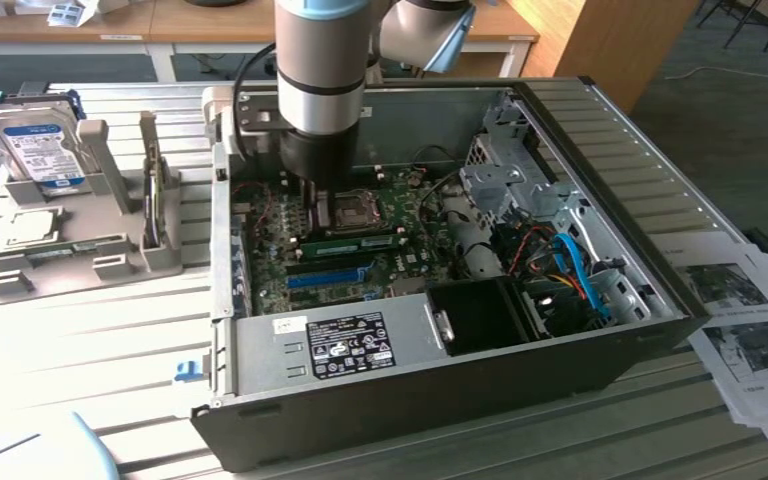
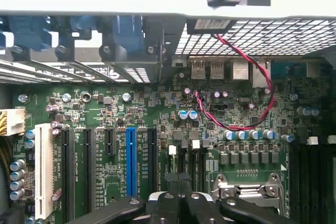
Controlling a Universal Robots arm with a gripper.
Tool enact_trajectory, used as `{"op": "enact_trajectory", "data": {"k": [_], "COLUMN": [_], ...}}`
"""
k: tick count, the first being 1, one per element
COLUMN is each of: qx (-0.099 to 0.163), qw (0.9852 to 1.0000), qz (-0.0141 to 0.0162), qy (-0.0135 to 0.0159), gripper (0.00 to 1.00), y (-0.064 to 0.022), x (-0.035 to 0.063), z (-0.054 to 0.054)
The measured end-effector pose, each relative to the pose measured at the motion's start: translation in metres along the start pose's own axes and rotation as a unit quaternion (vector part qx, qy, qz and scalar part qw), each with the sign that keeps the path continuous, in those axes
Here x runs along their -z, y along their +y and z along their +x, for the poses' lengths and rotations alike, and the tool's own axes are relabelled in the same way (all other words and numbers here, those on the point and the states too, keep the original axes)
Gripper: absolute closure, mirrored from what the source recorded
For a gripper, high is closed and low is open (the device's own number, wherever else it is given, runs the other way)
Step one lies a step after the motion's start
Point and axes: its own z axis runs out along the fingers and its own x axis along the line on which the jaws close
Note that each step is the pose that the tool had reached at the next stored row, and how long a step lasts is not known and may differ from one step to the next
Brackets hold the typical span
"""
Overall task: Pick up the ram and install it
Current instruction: 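Press down the ram until it locks into place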
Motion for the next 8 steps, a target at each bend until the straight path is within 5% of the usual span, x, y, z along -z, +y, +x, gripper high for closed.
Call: {"op": "enact_trajectory", "data": {"k": [8], "qx": [0.000], "qw": [1.0000], "qz": [0.0000], "qy": [0.0000], "gripper": [0.91], "y": [-0.0004], "x": [0.0095], "z": [-0.0004]}}
